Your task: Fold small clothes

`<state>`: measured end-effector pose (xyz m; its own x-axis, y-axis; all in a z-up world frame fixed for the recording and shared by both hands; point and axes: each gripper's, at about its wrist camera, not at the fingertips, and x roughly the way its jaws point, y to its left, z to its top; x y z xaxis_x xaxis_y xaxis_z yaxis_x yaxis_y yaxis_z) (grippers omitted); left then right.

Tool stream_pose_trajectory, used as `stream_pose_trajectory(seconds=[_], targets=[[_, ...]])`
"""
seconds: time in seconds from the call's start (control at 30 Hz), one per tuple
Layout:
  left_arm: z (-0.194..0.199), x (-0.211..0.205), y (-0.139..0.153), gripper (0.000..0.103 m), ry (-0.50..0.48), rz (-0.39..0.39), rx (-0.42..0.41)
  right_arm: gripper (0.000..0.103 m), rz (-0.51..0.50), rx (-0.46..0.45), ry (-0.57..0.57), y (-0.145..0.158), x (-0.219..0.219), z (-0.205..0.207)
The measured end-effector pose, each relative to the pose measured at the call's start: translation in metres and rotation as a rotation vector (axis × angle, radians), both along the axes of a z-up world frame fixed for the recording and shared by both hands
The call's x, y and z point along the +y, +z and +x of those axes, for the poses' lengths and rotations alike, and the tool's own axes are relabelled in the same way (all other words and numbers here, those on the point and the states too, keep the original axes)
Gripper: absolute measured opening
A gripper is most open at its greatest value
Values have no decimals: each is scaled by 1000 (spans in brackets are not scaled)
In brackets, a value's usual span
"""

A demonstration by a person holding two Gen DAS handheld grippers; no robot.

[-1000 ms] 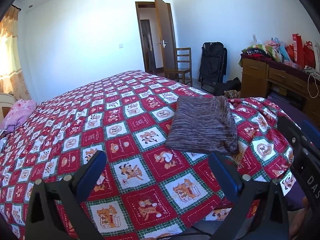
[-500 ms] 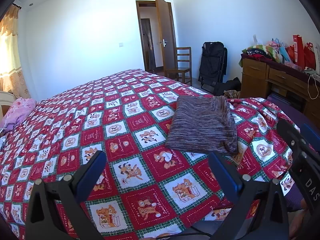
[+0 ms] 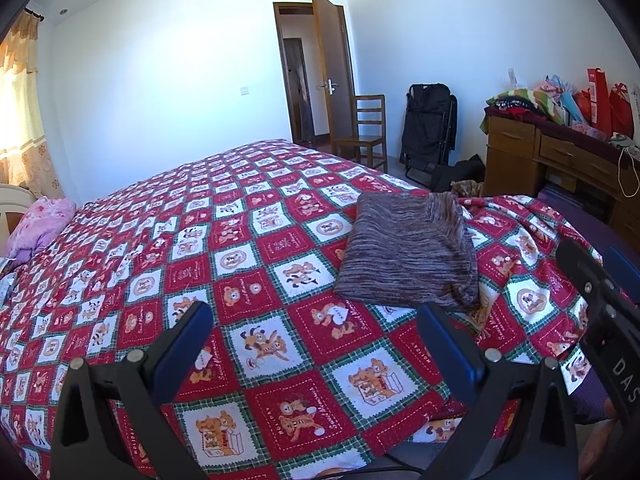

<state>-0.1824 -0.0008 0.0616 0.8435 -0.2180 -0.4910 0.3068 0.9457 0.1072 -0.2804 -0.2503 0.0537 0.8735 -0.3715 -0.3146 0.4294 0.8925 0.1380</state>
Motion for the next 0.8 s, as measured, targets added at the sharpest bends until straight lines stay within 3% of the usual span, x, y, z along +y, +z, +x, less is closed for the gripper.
stream_pose_trajectory(seconds=[0.3, 0.8], targets=[[3, 2, -1, 103, -16, -30, 37, 72, 1, 3, 3, 0, 0, 0], [1, 2, 0, 103, -29, -33, 16, 72, 4, 6, 6, 0, -1, 1]])
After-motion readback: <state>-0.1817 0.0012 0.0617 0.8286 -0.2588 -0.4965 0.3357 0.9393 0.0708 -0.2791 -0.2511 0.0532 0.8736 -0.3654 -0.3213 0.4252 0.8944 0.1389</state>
